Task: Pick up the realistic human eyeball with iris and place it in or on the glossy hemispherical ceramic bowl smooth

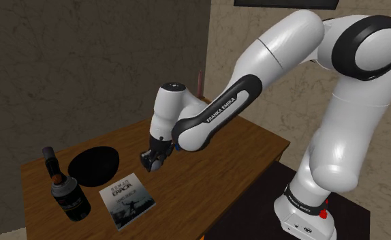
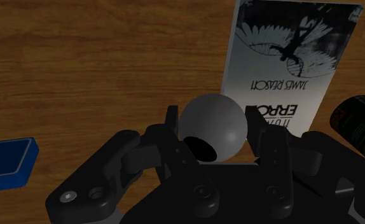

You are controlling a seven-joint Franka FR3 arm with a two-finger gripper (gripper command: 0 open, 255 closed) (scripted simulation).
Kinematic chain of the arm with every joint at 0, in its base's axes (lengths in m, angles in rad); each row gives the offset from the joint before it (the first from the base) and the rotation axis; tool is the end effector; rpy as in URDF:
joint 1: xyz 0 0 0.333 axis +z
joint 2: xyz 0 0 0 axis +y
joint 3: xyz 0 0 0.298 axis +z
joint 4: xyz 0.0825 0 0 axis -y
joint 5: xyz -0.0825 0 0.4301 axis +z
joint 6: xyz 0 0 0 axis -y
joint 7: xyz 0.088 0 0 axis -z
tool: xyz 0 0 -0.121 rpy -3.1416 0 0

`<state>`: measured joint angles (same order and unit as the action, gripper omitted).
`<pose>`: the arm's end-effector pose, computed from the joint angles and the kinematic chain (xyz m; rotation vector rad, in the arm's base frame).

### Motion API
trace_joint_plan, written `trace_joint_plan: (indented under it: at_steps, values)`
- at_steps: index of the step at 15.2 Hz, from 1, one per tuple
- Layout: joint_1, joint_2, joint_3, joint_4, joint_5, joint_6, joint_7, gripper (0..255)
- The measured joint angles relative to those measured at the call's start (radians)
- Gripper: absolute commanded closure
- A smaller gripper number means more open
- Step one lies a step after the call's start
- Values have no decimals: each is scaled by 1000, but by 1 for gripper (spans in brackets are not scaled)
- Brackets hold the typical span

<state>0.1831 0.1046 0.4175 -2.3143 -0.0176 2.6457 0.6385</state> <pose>0.4716 0.3258 0.2598 -2.9673 0.0452 -0.2590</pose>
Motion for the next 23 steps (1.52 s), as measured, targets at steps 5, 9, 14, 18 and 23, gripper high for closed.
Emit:
trace_joint_plan:
  at_steps: [5, 9, 14, 18, 23]
  values:
    - [-6, -49, 6, 18, 37, -64, -26, 255]
    - [-8, -89, 8, 37, 64, -119, -43, 255]
    - [-6, -69, 11, 107, 47, -171, -26, 255]
    - [15, 80, 4, 294, -46, -222, 38, 255]
    - [71, 285, -23, 568, -140, -306, 92, 255]
